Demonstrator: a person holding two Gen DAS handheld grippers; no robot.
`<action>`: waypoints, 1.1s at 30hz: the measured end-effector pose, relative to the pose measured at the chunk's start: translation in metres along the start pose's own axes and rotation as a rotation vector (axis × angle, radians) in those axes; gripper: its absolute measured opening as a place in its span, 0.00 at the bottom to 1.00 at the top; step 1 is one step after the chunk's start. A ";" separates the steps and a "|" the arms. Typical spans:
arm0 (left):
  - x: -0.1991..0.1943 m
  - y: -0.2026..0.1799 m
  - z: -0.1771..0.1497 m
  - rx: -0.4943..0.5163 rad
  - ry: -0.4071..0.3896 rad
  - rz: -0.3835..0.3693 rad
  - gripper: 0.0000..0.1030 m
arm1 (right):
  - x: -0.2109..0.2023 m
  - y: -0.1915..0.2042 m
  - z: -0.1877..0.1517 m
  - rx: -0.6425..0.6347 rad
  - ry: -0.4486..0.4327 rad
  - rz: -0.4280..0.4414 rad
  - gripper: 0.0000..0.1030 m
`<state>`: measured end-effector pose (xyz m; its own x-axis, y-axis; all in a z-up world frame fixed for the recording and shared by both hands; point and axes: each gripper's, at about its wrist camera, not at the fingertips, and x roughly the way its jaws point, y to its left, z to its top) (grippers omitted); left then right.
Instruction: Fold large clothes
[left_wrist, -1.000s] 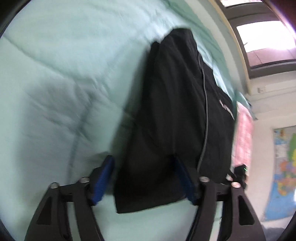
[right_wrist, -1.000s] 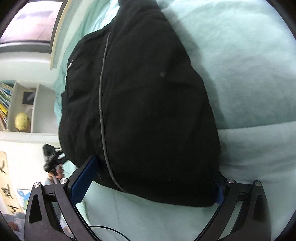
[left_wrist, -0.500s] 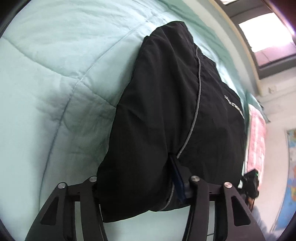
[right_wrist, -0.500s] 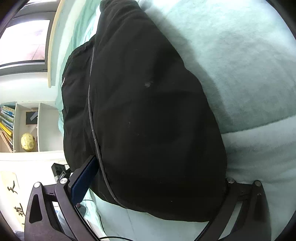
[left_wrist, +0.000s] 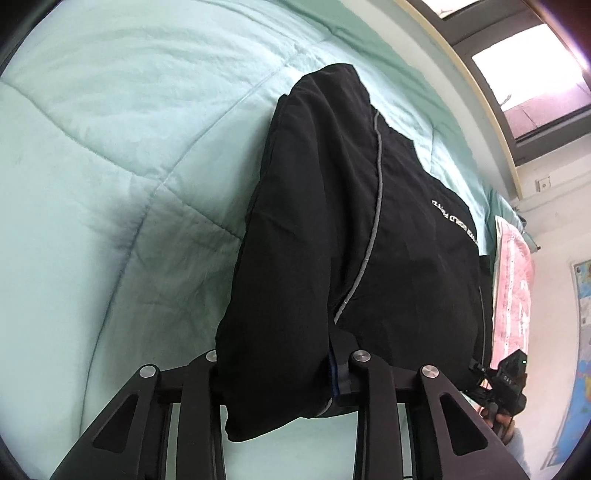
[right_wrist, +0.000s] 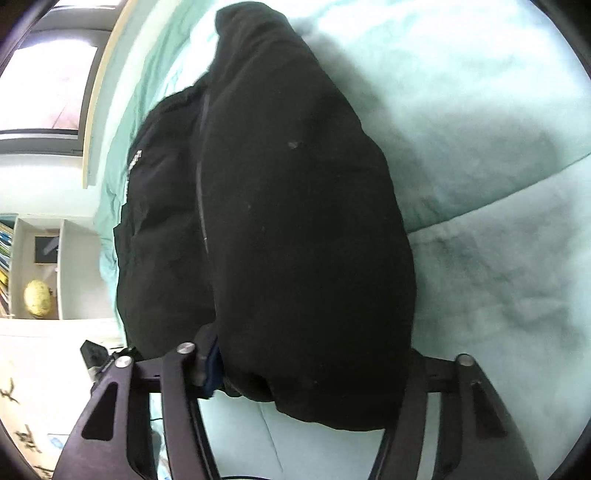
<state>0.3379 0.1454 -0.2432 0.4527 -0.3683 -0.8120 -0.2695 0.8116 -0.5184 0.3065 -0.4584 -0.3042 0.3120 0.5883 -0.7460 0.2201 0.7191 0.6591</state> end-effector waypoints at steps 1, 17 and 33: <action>-0.002 -0.003 0.000 0.021 -0.008 0.009 0.30 | -0.004 0.004 -0.002 -0.010 -0.007 -0.007 0.54; -0.079 0.018 -0.084 0.094 0.015 0.018 0.30 | -0.060 -0.005 -0.097 0.014 0.003 -0.020 0.50; -0.147 0.050 -0.212 0.117 0.077 0.022 0.30 | -0.100 -0.014 -0.229 0.073 0.006 -0.015 0.50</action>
<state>0.0778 0.1436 -0.2064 0.3798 -0.3798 -0.8435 -0.1756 0.8656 -0.4689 0.0609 -0.4422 -0.2603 0.3023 0.5798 -0.7566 0.2919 0.6993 0.6525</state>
